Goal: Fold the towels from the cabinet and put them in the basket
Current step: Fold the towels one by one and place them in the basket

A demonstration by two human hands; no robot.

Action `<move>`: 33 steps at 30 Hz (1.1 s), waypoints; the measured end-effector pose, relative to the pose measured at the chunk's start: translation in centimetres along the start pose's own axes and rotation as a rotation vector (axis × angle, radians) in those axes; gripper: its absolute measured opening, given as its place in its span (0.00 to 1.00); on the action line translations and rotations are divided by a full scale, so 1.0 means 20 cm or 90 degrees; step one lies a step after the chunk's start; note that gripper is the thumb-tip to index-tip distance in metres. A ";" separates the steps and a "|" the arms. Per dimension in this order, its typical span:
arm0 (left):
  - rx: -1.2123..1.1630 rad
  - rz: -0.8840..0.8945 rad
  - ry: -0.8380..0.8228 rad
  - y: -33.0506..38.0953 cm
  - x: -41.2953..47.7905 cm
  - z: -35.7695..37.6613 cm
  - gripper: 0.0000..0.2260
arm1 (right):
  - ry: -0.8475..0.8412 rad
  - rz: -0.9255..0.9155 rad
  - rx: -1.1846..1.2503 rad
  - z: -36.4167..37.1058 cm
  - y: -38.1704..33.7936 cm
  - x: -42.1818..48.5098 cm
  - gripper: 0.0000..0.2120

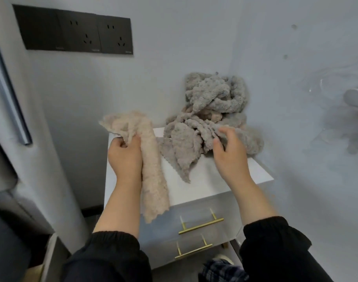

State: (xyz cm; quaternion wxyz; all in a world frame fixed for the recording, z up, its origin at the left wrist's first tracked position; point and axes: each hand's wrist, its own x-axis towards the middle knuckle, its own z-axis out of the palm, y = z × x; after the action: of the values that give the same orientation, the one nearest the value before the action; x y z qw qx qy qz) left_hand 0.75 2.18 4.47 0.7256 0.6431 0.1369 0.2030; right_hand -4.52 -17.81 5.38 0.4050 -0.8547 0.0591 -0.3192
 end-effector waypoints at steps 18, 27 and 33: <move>0.143 -0.109 -0.218 -0.26 0.16 0.07 0.20 | -0.212 -0.282 -0.801 0.48 0.28 0.34 0.27; 0.085 -0.144 -0.258 -0.27 0.13 0.15 0.15 | -0.251 -0.233 -0.873 0.47 0.42 0.49 0.29; -0.033 -0.262 -0.343 -0.14 0.00 0.11 0.17 | -0.027 -0.176 -0.355 0.47 0.31 0.10 0.16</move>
State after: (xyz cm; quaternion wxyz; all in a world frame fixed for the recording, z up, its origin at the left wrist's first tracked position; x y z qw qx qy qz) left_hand 2.17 0.01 2.02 0.7775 0.6139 0.0622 -0.1213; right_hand 3.64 -16.55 -2.49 0.1089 -0.9394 0.0191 -0.3246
